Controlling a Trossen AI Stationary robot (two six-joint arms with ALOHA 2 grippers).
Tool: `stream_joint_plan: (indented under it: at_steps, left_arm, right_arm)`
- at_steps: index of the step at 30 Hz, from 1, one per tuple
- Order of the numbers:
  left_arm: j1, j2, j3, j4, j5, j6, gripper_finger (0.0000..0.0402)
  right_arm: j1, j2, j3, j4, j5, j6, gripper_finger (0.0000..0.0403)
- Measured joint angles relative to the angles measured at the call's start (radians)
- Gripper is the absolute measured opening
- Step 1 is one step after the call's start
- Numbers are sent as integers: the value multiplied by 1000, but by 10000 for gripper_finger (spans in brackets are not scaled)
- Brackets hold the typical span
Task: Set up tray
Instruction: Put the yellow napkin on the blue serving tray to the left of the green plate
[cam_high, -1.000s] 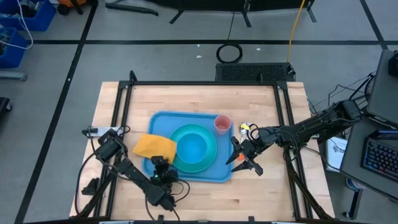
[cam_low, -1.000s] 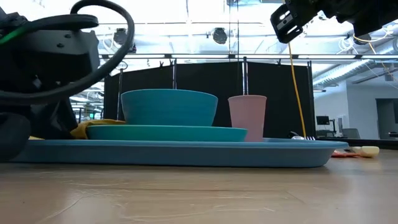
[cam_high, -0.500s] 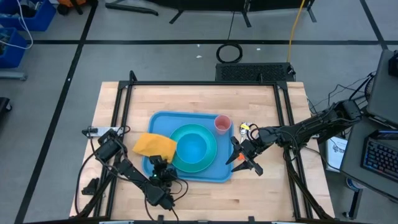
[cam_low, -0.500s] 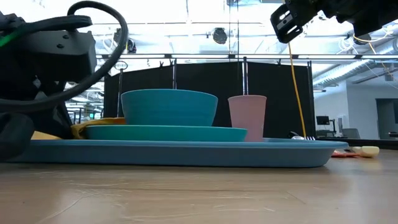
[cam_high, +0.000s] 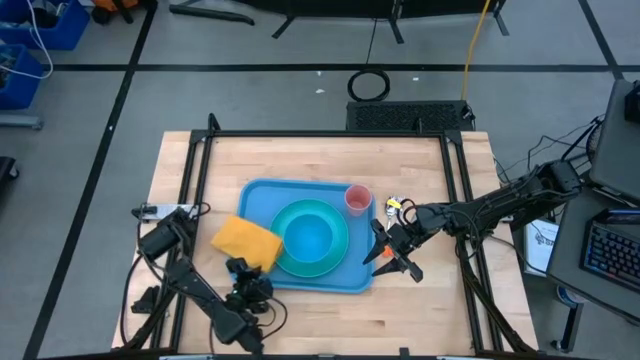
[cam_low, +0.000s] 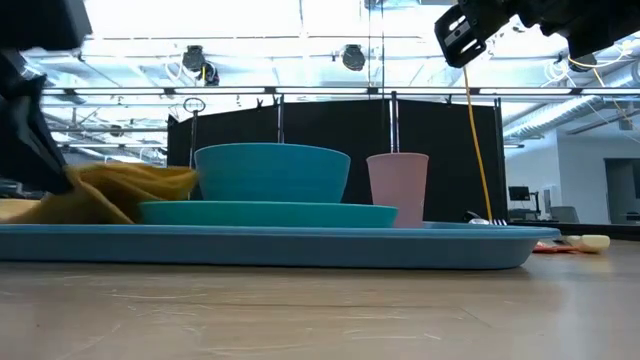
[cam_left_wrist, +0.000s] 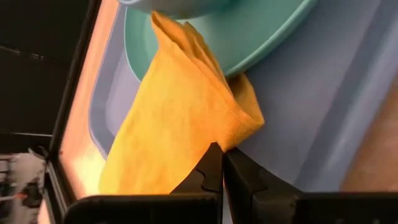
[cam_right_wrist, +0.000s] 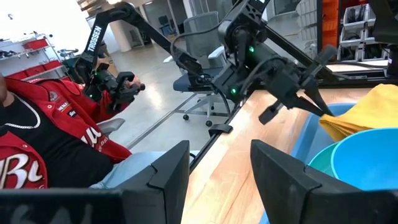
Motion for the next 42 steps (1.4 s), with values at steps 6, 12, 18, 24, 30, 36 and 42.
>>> stream_joint_plan:
  at_steps: [6,12,18,24,30,36,42]
  left_arm:
    - [-35,-65,1,7,-15,-20,1]
    - [-44,-199,1,9,1,-11,1]
    - [-53,-376,2,54,-105,-17,0]
    - [-38,-550,3,57,-176,-130,0]
    - [23,-613,4,-68,-165,-234,0]
    - [84,-613,-78,-75,-136,-264,0]
    - [101,-613,-263,13,-105,-351,0]
  right_arm:
    - [0,0,0,0,0,0,160]
    - [0,0,0,0,0,0,160]
    - [0,0,0,0,0,0,160]
    - [0,0,0,0,0,0,160]
    - [1,0,0,0,-1,0,160]
    - [1,0,0,-4,-3,0,160]
    - [1,0,0,-4,-3,-8,160]
